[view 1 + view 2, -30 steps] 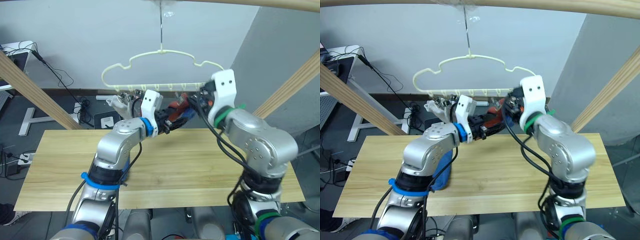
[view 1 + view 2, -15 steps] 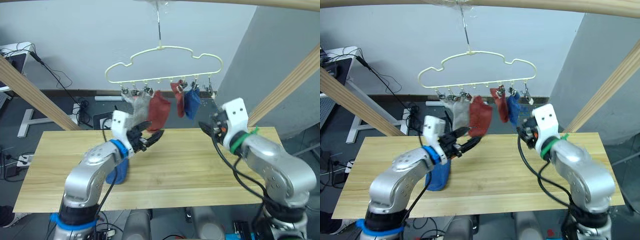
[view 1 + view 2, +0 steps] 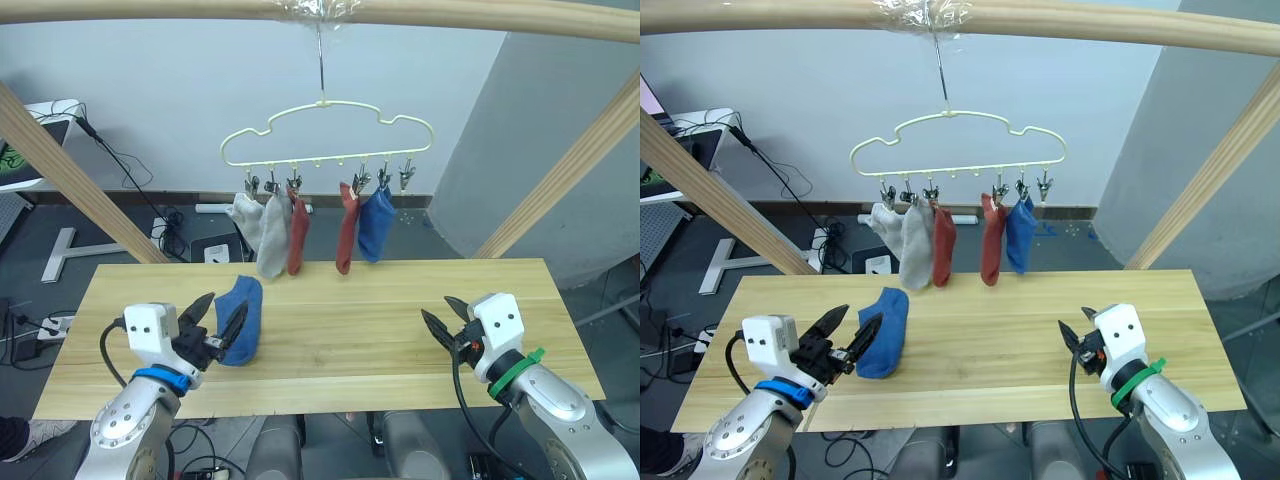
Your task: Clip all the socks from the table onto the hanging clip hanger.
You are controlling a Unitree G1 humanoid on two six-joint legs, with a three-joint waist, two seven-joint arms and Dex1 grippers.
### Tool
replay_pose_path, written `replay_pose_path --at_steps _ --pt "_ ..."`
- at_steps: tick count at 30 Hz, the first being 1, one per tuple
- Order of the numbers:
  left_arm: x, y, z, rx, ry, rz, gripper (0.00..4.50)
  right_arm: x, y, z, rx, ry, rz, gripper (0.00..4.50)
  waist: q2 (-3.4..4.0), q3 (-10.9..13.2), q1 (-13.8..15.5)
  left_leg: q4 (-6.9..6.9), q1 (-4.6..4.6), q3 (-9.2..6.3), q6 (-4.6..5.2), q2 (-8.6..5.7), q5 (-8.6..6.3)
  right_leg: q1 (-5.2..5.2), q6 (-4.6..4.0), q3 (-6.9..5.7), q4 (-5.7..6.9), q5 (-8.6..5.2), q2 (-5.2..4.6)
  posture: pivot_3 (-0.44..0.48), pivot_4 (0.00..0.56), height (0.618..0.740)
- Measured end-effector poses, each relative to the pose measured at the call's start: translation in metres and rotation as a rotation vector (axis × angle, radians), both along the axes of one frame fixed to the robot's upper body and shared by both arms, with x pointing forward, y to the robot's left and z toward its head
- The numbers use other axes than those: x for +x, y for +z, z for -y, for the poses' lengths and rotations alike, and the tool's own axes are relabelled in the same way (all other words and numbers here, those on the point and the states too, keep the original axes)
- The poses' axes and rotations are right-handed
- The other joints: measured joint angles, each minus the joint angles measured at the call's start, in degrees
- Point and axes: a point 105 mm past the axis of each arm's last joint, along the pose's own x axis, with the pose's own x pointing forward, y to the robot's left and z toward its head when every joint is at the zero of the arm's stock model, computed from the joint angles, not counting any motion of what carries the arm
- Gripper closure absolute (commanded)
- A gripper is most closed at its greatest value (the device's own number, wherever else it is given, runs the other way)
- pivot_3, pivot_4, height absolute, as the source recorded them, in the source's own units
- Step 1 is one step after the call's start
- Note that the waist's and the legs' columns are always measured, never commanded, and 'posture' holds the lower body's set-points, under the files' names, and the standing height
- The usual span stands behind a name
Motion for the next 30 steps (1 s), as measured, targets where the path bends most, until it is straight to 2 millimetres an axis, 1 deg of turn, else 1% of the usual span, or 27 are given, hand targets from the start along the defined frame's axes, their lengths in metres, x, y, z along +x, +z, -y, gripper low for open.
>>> replay_pose_path --at_steps 1,4,6,9,23,30 --pt "-0.004 -0.002 -0.001 0.001 0.021 0.009 1.25 -0.001 0.001 0.000 0.002 0.002 0.013 2.04 0.03 -0.20 0.00 -0.13 -0.05 0.11 -0.02 0.18 -0.01 0.00 -0.02 -0.10 -0.34 0.01 0.01 -0.125 0.213 0.740" --pt "-0.017 -0.010 -0.005 -0.010 0.079 0.005 1.25 -0.004 -0.004 0.003 -0.010 -0.008 0.015 2.04 -0.13 -0.53 0.02 -0.06 -0.03 0.57 0.31 0.21 0.18 -0.03 -0.06 -0.03 -0.34 0.04 0.00 -0.118 0.210 0.740" --pt "-0.020 -0.012 -0.007 -0.011 0.103 0.011 1.25 -0.005 -0.006 0.004 -0.014 -0.012 0.009 2.04 -0.17 -0.77 0.16 -0.05 -0.04 0.84 0.32 0.20 0.18 -0.04 -0.02 0.02 -0.32 0.05 0.00 -0.112 0.208 0.740" --pt "-0.023 -0.013 -0.010 0.004 0.126 0.023 1.25 -0.004 -0.005 0.004 -0.013 -0.009 0.022 2.04 -0.16 -1.26 0.32 -0.09 -0.06 0.90 0.35 0.14 0.00 -0.06 0.18 0.04 -0.33 0.13 0.01 -0.112 0.208 0.740" --pt "-0.022 -0.015 -0.005 -0.003 0.123 0.032 1.25 -0.007 -0.010 0.006 -0.012 -0.019 0.001 2.04 -0.16 -1.49 0.33 -0.06 -0.01 0.91 0.35 0.15 -0.09 -0.06 0.14 0.03 -0.28 0.08 0.19 -0.117 0.215 0.740" --pt "-0.020 -0.014 -0.005 0.003 0.115 0.036 1.25 -0.010 -0.015 0.009 -0.009 -0.053 -0.022 2.04 -0.17 -1.50 0.29 -0.05 -0.01 0.93 0.35 0.14 -0.09 -0.06 0.14 0.03 -0.27 0.08 0.19 -0.141 0.219 0.740"
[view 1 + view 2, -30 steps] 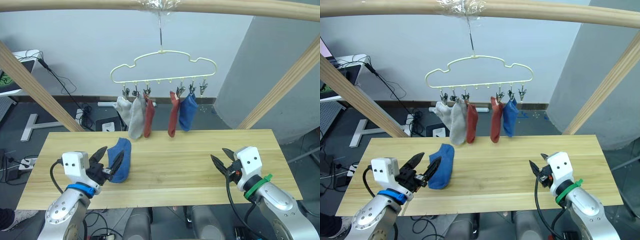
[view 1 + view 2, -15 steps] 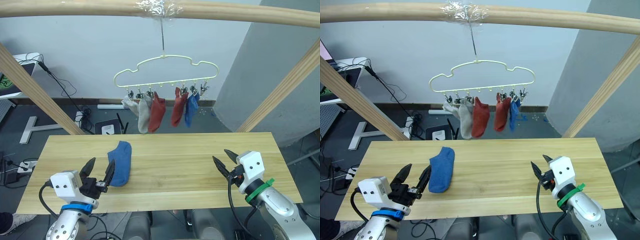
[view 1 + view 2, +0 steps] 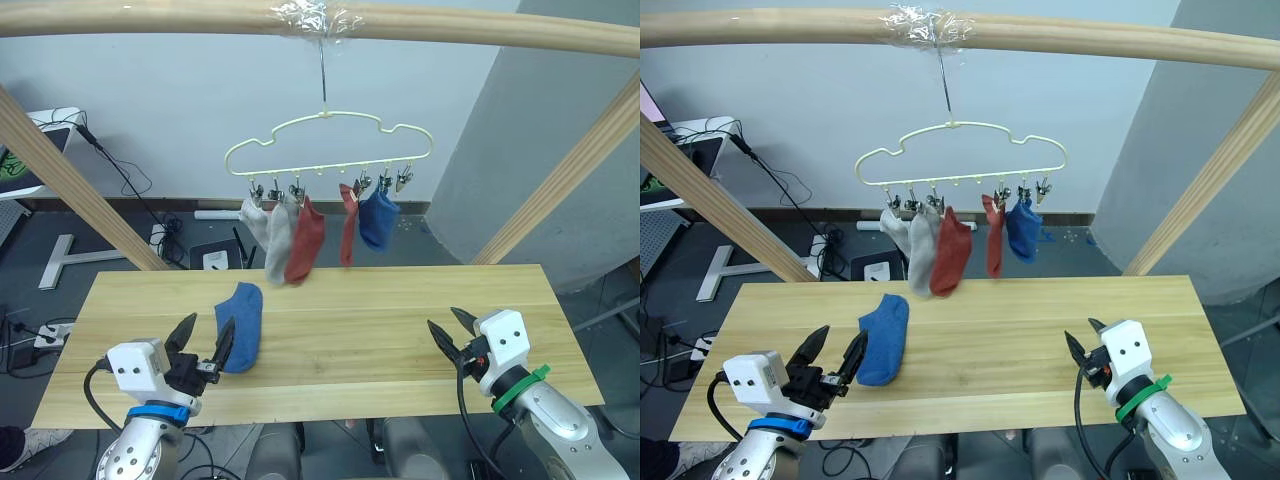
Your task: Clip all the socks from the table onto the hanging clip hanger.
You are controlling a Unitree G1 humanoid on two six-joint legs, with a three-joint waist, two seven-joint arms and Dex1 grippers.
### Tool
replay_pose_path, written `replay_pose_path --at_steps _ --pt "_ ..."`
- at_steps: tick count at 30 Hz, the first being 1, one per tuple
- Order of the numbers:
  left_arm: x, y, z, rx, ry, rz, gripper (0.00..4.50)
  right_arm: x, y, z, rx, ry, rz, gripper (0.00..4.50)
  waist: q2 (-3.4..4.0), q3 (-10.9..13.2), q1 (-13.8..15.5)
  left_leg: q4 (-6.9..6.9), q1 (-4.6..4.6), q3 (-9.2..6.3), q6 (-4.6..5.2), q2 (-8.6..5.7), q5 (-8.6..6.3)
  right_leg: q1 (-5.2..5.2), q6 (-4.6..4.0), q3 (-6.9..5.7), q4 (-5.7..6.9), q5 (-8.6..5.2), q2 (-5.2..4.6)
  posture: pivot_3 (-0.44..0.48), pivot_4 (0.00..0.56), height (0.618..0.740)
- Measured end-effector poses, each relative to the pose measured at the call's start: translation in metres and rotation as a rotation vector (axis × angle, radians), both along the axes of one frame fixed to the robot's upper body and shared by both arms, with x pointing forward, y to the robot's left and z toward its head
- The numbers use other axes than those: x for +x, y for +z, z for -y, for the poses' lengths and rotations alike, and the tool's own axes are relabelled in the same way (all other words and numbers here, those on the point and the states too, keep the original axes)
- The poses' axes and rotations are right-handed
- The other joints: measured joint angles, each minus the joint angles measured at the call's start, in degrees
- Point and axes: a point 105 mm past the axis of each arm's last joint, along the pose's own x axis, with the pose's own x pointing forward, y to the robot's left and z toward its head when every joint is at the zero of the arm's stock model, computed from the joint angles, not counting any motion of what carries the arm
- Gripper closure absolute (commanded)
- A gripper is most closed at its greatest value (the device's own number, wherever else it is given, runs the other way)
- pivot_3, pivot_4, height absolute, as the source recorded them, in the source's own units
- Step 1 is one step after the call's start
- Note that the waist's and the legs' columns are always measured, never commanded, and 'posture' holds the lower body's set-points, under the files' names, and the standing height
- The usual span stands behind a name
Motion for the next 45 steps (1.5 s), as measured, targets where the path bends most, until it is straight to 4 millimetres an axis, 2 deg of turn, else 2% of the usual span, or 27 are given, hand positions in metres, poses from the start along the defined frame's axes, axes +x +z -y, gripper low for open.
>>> replay_pose_path --at_steps 7,45 --pt "0.0064 0.0011 0.0029 0.001 -0.019 0.010 1.25 -0.0001 -0.0013 0.0018 0.001 -0.021 -0.005 2.04 0.01 -0.02 -0.12 0.00 0.00 0.01 0.00 -0.01 0.00 0.00 0.00 0.00 0.01 0.00 0.00 -0.148 0.221 0.740" --pt "0.0074 0.0026 0.0023 0.016 -0.037 0.008 1.25 0.0008 -0.0003 0.0006 0.000 -0.015 -0.001 2.04 0.01 -0.03 -0.11 0.01 0.02 0.01 0.00 0.00 0.00 0.00 0.00 0.01 0.03 0.00 0.01 -0.143 0.230 0.740"
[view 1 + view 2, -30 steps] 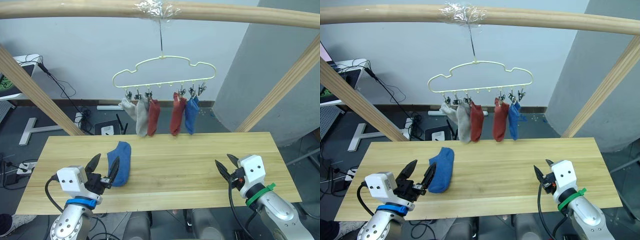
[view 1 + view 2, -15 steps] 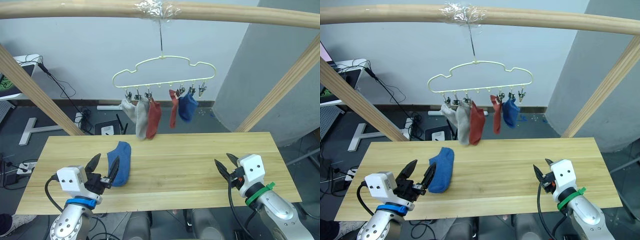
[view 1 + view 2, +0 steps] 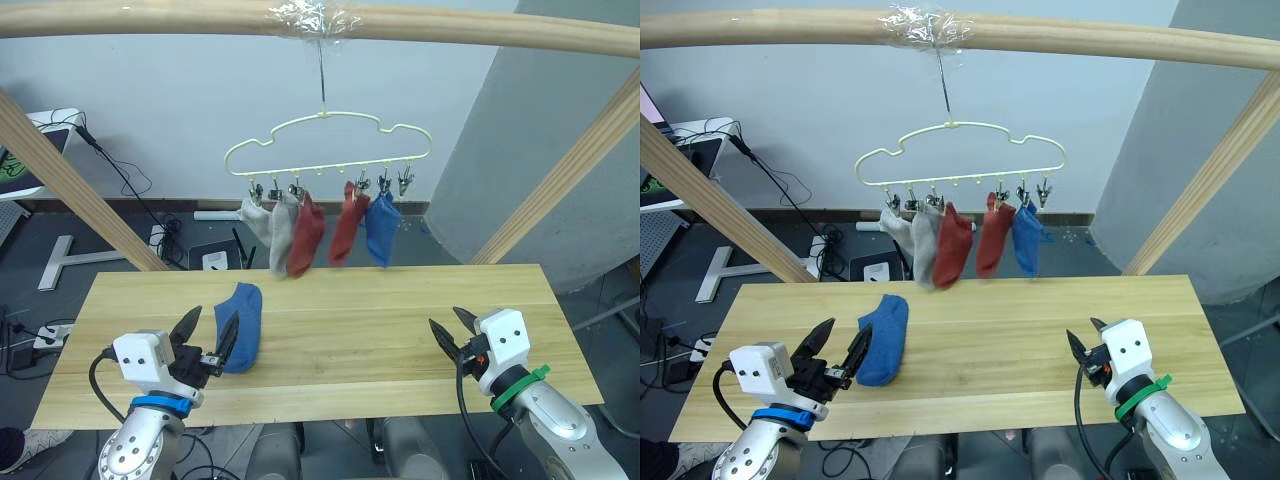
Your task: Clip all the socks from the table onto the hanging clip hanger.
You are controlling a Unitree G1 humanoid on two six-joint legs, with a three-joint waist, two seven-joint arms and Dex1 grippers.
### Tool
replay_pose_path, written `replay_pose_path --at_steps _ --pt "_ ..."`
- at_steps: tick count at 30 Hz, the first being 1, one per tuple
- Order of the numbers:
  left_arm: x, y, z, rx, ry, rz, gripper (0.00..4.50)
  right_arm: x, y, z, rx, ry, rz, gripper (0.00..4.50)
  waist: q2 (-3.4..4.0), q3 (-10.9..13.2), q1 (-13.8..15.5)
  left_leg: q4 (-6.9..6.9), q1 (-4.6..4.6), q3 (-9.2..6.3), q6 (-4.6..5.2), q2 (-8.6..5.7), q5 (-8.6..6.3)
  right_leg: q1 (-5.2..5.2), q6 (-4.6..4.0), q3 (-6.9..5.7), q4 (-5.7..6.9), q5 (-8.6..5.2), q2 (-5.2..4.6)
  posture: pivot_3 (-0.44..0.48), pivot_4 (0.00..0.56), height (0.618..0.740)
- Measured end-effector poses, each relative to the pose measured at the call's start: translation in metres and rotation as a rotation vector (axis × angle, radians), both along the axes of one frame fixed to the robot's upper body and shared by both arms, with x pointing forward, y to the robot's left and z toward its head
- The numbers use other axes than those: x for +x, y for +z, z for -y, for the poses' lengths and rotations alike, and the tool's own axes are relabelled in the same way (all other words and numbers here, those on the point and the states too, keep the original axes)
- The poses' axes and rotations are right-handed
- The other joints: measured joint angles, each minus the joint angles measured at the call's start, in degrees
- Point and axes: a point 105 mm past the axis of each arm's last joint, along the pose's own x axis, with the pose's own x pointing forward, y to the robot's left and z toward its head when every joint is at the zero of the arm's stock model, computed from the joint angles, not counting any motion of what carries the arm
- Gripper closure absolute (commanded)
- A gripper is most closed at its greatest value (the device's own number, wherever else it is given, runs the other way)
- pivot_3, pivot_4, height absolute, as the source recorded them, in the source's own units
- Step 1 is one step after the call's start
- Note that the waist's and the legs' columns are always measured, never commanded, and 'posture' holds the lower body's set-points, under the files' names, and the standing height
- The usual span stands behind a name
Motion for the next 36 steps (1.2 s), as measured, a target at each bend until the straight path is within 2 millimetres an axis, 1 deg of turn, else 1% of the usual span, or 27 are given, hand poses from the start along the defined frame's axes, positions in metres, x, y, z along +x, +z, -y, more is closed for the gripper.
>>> replay_pose_path --at_steps 16,21,29,32,34,36 --pt "0.000 0.000 0.000 -0.001 -0.003 -0.003 1.25 0.000 0.000 0.000 0.000 0.001 0.002 2.04 0.00 0.00 0.01 0.00 0.00 0.00 0.00 0.00 0.00 0.00 0.00 -0.01 0.00 0.00 0.00 -0.143 0.225 0.740" --pt "0.000 -0.002 0.002 -0.001 -0.027 -0.021 1.25 0.000 0.000 0.000 0.000 0.001 0.002 2.04 0.00 0.00 0.00 0.00 0.00 0.00 0.00 0.00 0.00 0.00 0.00 -0.01 0.00 0.00 0.00 -0.143 0.225 0.740" --pt "0.004 0.001 0.003 0.015 -0.068 -0.023 1.25 0.000 0.000 -0.001 0.001 0.004 0.000 2.04 0.00 0.00 0.01 0.00 0.01 -0.01 0.00 0.01 0.00 0.00 0.00 -0.01 0.01 0.00 0.00 -0.149 0.225 0.740" --pt "0.007 0.006 0.007 0.024 -0.138 -0.032 1.25 0.002 0.001 -0.003 0.003 0.009 -0.003 2.04 0.00 0.00 -0.03 0.00 0.01 0.00 0.00 0.01 0.00 -0.01 -0.01 0.00 0.02 0.00 0.03 -0.148 0.227 0.740" --pt "0.010 0.013 0.009 0.020 -0.186 -0.030 1.25 0.007 0.007 -0.005 0.007 0.018 0.014 2.04 0.01 0.01 -0.01 0.02 0.04 -0.01 0.00 0.02 0.00 0.00 -0.02 0.00 0.08 0.01 0.03 -0.148 0.227 0.740" --pt "0.017 0.023 0.011 0.032 -0.260 -0.042 1.25 0.017 0.019 -0.010 0.021 0.036 0.040 2.04 0.01 0.01 -0.01 0.07 0.05 -0.01 0.01 0.02 0.01 -0.01 -0.05 -0.03 0.17 0.03 0.08 -0.149 0.233 0.740"
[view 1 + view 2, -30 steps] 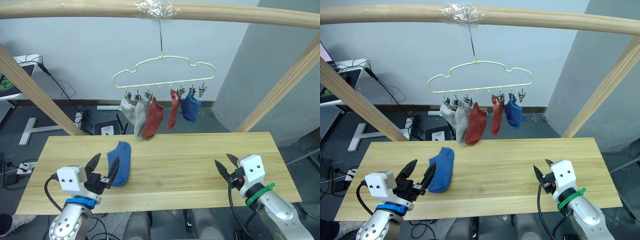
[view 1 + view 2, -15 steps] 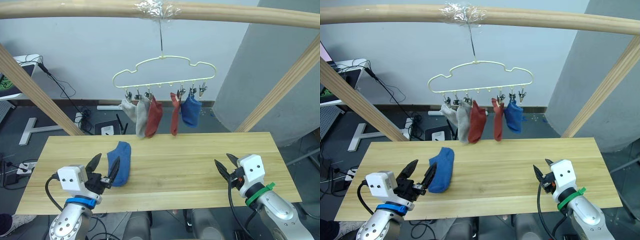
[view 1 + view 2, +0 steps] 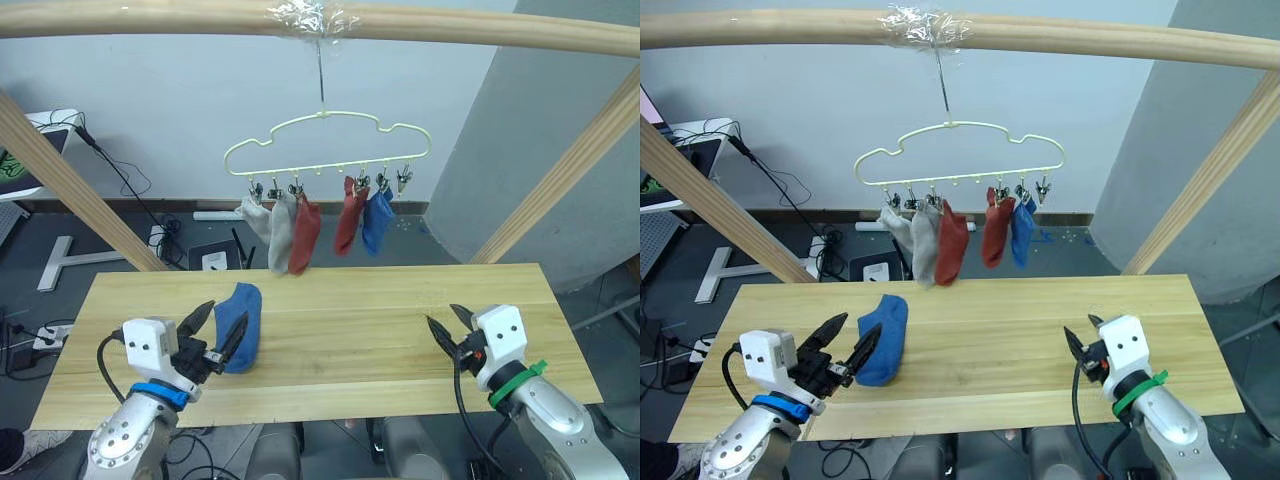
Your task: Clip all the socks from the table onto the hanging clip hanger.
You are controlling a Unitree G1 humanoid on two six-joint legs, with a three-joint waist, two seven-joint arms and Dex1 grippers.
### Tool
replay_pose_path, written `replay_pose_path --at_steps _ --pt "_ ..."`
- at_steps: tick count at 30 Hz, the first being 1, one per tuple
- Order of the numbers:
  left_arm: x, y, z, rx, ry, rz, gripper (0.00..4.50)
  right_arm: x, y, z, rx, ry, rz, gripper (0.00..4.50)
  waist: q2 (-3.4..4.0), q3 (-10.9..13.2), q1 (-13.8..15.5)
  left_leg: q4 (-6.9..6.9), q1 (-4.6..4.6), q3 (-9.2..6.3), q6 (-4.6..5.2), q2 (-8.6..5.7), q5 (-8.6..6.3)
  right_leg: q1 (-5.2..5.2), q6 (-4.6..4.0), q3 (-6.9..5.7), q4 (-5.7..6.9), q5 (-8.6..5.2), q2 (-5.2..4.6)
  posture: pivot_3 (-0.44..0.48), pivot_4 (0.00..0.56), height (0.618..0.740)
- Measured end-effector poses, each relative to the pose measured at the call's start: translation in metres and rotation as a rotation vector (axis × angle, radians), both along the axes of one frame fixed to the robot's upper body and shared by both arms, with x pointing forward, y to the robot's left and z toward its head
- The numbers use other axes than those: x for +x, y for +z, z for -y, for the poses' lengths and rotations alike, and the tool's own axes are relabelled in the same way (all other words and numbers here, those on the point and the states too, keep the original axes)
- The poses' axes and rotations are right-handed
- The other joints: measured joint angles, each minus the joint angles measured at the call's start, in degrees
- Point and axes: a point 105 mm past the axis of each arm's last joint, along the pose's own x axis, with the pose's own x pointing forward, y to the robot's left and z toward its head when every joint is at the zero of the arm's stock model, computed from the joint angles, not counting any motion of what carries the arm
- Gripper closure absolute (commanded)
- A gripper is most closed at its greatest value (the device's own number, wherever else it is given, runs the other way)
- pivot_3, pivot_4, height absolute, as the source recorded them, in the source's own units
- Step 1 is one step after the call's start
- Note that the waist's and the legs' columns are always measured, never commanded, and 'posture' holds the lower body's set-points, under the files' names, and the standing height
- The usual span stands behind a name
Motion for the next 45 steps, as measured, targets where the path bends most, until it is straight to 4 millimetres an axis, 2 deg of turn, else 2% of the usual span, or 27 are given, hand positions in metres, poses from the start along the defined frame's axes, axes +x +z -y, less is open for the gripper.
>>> replay_pose_path --at_steps 3,7,17,22,29,37,41,45 --pt "0.007 0.018 0.004 -0.004 -0.085 -0.008 1.25 0.011 0.015 -0.007 0.014 0.014 0.017 2.04 0.02 0.01 0.00 -0.02 0.04 0.00 0.00 0.03 0.00 0.01 -0.02 0.01 0.04 0.00 0.06 -0.149 0.233 0.740" --pt "0.021 0.053 0.018 -0.060 -0.196 0.043 1.25 0.030 0.041 -0.017 0.046 0.012 0.048 2.04 0.03 0.02 -0.03 -0.04 0.02 -0.01 0.01 0.04 0.01 0.00 0.04 0.05 0.04 0.07 0.15 -0.159 0.239 0.740" --pt "0.021 0.082 0.042 -0.073 -0.394 0.023 1.25 0.050 0.071 -0.037 0.112 -0.012 0.035 2.04 0.14 0.11 -0.24 -0.10 0.02 -0.05 0.01 0.19 0.00 -0.06 0.09 0.04 0.08 0.10 0.38 -0.171 0.253 0.740" --pt "0.022 0.098 0.048 -0.050 -0.473 0.046 1.25 0.061 0.097 -0.045 0.115 -0.034 0.079 2.04 0.25 0.20 -0.36 -0.09 0.03 -0.04 0.01 0.29 0.01 -0.08 -0.18 0.05 0.06 0.08 0.50 -0.187 0.267 0.740" --pt "0.024 0.101 0.053 -0.054 -0.493 0.037 1.25 0.085 0.112 -0.042 0.090 -0.142 0.068 2.04 0.37 0.30 -0.49 -0.16 -0.02 0.00 0.01 0.42 0.00 -0.18 -0.08 0.05 0.05 0.16 0.63 -0.189 0.276 0.740" --pt "0.022 0.105 0.059 -0.066 -0.535 0.024 1.25 0.102 0.115 -0.040 0.110 -0.222 0.030 2.04 0.68 0.85 -0.82 -0.17 -0.05 0.04 0.01 0.70 0.00 -0.26 -0.20 0.06 0.06 0.17 0.91 -0.170 0.290 0.740" --pt "0.019 0.116 0.067 -0.071 -0.591 0.036 1.25 0.110 0.117 -0.046 0.142 -0.233 0.018 2.04 0.74 1.11 -0.98 -0.22 -0.04 0.03 0.02 0.86 0.00 -0.29 -0.28 0.06 0.05 0.18 1.11 -0.166 0.295 0.740" --pt "0.018 0.119 0.070 -0.081 -0.611 0.030 1.25 0.116 0.114 -0.049 0.147 -0.244 0.000 2.04 0.85 1.34 -1.04 -0.30 -0.13 0.06 0.02 0.87 0.00 -0.46 -0.31 0.09 0.05 0.16 1.13 -0.157 0.298 0.740"
